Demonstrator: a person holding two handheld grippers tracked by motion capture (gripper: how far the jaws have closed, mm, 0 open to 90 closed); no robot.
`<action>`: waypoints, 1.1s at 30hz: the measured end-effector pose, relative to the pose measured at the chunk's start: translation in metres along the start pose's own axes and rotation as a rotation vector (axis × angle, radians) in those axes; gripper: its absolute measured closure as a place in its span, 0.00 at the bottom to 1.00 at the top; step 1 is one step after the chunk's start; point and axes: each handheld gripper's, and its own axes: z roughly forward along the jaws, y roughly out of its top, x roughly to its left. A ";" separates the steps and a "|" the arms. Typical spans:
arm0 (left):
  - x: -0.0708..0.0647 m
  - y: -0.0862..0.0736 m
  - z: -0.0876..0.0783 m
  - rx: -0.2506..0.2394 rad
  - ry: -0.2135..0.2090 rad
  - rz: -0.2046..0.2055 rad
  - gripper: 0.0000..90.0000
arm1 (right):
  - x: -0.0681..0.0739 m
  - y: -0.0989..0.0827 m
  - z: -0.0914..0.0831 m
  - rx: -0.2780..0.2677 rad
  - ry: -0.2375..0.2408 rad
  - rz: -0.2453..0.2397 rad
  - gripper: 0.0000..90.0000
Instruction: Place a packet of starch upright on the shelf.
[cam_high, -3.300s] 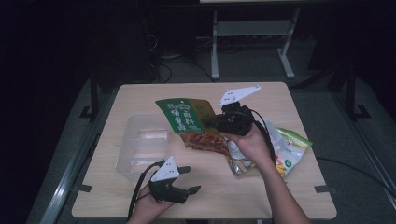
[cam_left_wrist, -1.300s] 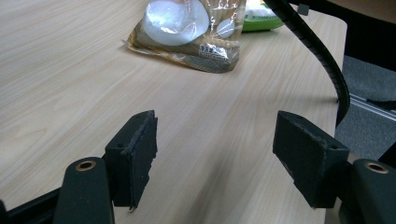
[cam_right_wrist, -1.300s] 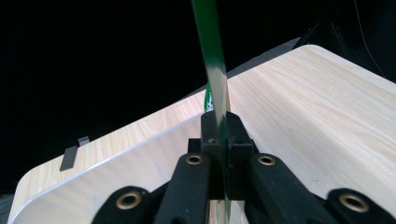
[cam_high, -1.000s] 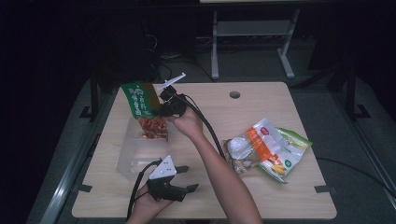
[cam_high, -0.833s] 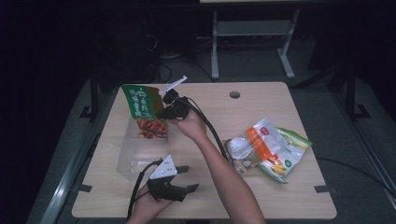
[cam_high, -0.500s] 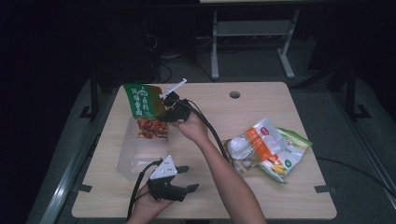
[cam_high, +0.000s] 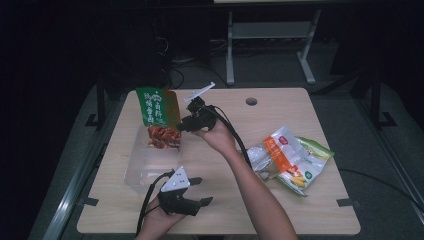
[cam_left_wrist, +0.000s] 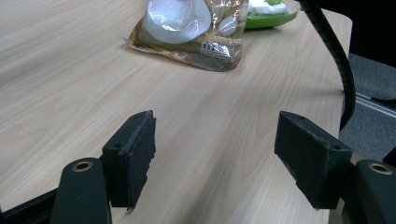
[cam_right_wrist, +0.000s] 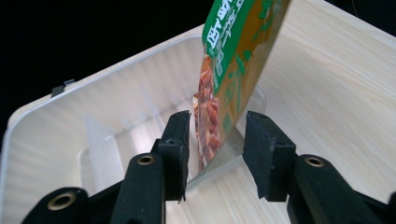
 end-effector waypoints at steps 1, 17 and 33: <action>0.000 0.000 0.000 0.000 0.000 0.000 0.32 | 0.000 -0.001 -0.004 -0.002 -0.008 -0.008 0.65; -0.004 0.001 0.002 0.010 -0.003 0.016 0.31 | 0.000 -0.044 -0.060 -0.006 0.002 0.018 0.57; -0.007 0.001 0.004 0.010 -0.007 0.027 0.31 | 0.000 -0.113 -0.113 -0.016 -0.017 0.069 0.49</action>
